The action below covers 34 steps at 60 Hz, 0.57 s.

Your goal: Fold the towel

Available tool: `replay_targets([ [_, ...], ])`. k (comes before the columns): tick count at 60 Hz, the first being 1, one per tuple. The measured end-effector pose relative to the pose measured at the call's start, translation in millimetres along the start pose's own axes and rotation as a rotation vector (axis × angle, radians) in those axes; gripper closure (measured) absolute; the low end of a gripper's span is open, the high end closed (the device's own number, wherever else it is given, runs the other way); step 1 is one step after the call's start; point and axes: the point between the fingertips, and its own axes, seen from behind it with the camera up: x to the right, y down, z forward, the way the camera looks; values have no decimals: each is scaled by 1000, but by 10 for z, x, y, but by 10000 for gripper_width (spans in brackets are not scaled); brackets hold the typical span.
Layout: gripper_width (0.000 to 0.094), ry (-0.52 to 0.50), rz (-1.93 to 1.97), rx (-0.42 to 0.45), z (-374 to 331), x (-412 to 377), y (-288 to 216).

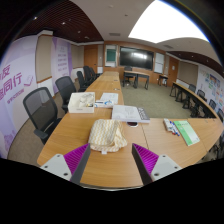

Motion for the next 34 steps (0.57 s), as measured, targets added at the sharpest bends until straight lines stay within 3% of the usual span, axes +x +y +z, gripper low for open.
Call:
replay_targets([
  [16,81,27,-18,22,-1045,-217,271],
  [34,78,49,-25,75,-1413,-167,181],
])
